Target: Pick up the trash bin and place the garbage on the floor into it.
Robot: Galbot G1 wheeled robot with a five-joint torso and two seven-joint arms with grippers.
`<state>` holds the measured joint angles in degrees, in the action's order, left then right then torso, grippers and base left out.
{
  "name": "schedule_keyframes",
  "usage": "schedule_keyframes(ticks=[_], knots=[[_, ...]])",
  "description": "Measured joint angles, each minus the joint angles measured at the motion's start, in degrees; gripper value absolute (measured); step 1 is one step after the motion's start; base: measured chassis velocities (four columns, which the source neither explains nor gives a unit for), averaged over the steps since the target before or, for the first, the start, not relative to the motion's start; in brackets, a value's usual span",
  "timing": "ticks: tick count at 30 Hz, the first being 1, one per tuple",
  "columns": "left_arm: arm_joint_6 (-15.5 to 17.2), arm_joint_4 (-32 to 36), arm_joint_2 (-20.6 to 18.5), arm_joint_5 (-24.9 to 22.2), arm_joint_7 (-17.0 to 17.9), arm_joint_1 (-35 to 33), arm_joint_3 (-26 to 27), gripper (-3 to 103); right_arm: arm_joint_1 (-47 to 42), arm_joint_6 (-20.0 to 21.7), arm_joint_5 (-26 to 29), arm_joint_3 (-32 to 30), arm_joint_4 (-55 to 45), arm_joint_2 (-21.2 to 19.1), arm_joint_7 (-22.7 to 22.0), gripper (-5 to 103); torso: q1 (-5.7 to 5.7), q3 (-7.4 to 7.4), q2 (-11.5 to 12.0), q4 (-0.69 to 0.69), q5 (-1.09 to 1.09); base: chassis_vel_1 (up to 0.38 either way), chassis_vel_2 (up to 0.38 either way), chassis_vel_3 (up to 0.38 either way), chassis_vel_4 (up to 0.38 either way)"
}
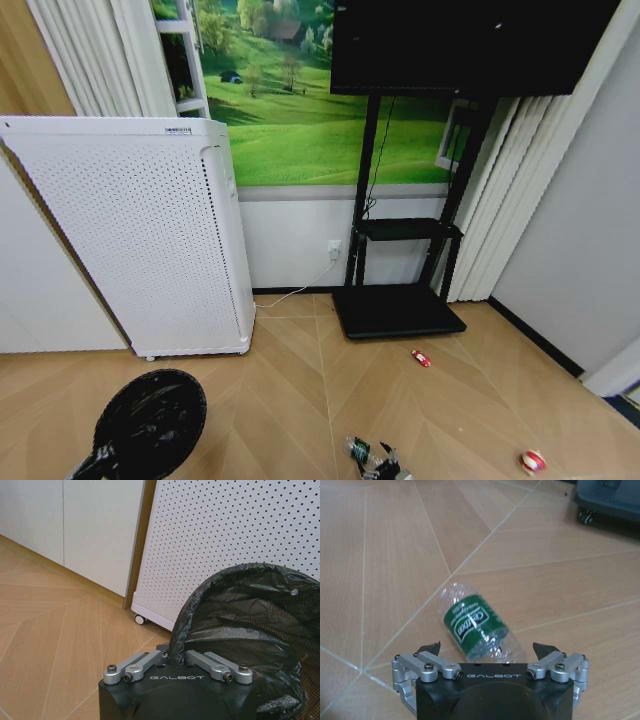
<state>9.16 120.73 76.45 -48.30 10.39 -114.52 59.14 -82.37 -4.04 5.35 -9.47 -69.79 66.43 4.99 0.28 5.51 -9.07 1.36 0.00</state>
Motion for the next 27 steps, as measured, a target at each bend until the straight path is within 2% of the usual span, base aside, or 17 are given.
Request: schedule_keyframes(ticks=[10,11,12,15,16,19,23,24,25,26,27], knots=[[0.70,1.72,-0.45,0.18,1.56,0.27,-1.50,2,2.19,-0.96,-1.86,-0.62,4.99,2.79,-1.74,101,0.00,0.00,0.00,0.00,0.01,0.000,0.000,0.000,0.000],[0.75,1.77,-0.48,0.32,1.84,0.42,-1.78,2,2.25,-1.16,-1.94,-0.93,5.16,2.93,-2.01,97,0.00,0.00,0.00,0.00,0.00,0.000,0.000,0.000,0.000],[0.75,1.77,-0.48,0.32,1.84,0.42,-1.78,2,2.25,-1.16,-1.94,-0.93,5.16,2.93,-2.01,97,0.00,0.00,0.00,0.00,0.00,0.000,0.000,0.000,0.000],[1.05,2.08,-0.44,0.68,2.76,0.94,-2.96,2,2.03,-1.60,-2.09,-2.06,5.37,2.97,-2.20,82,0.00,0.00,0.00,0.00,0.00,0.000,0.000,0.000,0.000],[1.05,2.08,-0.44,0.68,2.76,0.94,-2.96,2,2.03,-1.60,-2.09,-2.06,5.37,2.97,-2.20,82,0.00,0.00,0.00,0.00,0.00,0.000,0.000,0.000,0.000],[1.14,2.25,-0.44,1.15,3.44,1.36,-3.95,2,1.55,-2.12,-2.34,-2.96,5.44,2.96,-2.20,65,0.00,0.00,0.00,0.01,0.00,0.000,0.000,0.000,0.000],[1.14,2.27,-0.45,1.21,3.57,1.46,-4.11,2,1.40,-2.26,-2.35,-3.16,5.42,2.95,-2.16,65,0.00,0.00,0.00,0.01,0.00,0.000,0.000,0.000,0.000],[1.15,2.29,-0.45,1.24,3.65,1.51,-4.20,2,1.31,-2.32,-2.35,-3.27,5.38,2.94,-2.10,54,0.00,0.00,0.00,0.01,0.00,0.000,0.000,0.000,0.000],[1.14,2.31,-0.45,1.26,3.74,1.56,-4.27,2,1.17,-2.39,-2.35,-3.41,5.27,2.92,-1.95,54,0.00,0.00,0.00,0.01,0.00,0.000,0.000,0.000,0.000],[1.15,2.32,-0.45,1.26,3.81,1.62,-4.35,2,1.00,-2.43,-2.35,-3.59,5.09,2.91,-1.75,43,0.00,0.00,0.00,0.01,0.00,0.000,0.000,0.000,0.000],[1.15,2.32,-0.44,1.26,3.87,1.70,-4.43,2,0.73,-2.45,-2.35,-3.84,4.84,2.92,-1.61,38,0.00,0.00,0.00,0.01,0.00,0.000,0.000,0.000,0.000]])
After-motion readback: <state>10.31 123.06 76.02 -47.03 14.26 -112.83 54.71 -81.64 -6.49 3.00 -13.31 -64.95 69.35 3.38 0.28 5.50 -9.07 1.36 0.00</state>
